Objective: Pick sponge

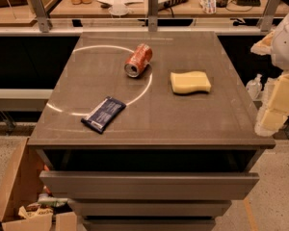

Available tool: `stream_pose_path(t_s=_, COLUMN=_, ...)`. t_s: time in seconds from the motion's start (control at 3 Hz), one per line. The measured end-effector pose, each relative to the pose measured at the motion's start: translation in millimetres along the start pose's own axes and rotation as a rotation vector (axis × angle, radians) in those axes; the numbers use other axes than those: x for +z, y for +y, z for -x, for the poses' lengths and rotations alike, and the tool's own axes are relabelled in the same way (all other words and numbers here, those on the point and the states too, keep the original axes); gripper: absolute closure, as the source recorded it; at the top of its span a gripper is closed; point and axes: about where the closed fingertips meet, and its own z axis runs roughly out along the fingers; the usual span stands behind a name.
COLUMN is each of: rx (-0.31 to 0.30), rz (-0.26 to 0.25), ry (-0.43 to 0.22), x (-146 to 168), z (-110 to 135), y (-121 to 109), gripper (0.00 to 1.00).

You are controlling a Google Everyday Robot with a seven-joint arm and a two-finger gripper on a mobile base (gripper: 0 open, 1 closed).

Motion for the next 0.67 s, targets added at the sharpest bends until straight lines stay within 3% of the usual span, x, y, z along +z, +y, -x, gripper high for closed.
stream_pose_path(t_s=0.33, rx=0.0, rz=0.0, ry=0.0, x=0, z=0, y=0, gripper=0.0)
stream_pose_path(t_s=0.67, rx=-0.002, rz=-0.01, ry=-0.035, x=6, z=6, y=-18, gripper=0.0)
